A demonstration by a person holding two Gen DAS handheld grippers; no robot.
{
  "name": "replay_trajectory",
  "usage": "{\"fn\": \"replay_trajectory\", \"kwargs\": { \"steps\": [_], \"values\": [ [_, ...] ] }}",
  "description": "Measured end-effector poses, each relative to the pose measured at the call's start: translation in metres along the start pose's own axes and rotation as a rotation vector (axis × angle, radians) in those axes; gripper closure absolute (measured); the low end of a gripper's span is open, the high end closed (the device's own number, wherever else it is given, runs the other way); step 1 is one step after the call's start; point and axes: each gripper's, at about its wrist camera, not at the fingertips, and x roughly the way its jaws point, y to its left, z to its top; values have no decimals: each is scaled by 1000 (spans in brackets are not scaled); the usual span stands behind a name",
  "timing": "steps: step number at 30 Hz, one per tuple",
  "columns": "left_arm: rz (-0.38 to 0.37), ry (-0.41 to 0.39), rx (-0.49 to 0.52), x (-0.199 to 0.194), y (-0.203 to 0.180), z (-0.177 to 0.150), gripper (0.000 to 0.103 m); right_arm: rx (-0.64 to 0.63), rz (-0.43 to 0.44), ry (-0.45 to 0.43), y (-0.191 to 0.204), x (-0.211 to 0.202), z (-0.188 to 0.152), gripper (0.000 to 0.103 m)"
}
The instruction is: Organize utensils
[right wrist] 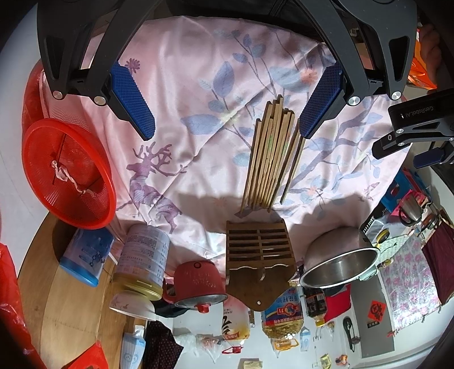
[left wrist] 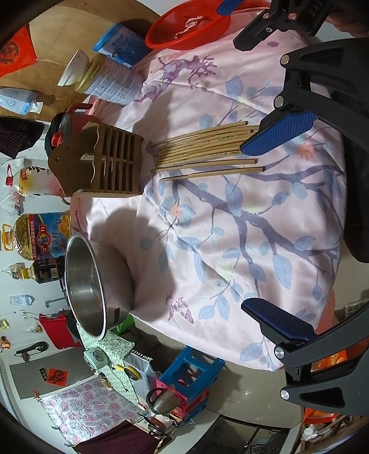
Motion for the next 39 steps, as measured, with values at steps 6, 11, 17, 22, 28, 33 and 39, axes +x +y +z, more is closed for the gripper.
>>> {"fn": "replay_trajectory", "kwargs": {
  "steps": [6, 11, 17, 22, 28, 33, 39],
  "values": [
    [1, 4, 0, 2, -2, 2, 5, 0, 2, 3, -1, 3, 1, 5],
    [2, 14, -3, 9, -2, 6, 5, 1, 4, 13, 0, 9, 3, 5],
    [3, 14, -2, 11, -2, 6, 5, 3, 5, 17, 0, 10, 3, 5],
    [2, 13, -3, 9, -3, 6, 5, 2, 6, 17, 0, 10, 3, 5],
    [3, 15, -3, 11, -3, 6, 5, 2, 5, 18, -1, 9, 3, 5],
    [3, 15, -3, 9, -3, 7, 5, 4, 6, 19, -1, 10, 3, 5],
    [3, 15, -4, 11, -2, 7, 5, 5, 6, 20, -2, 11, 3, 5]
  ]
}}
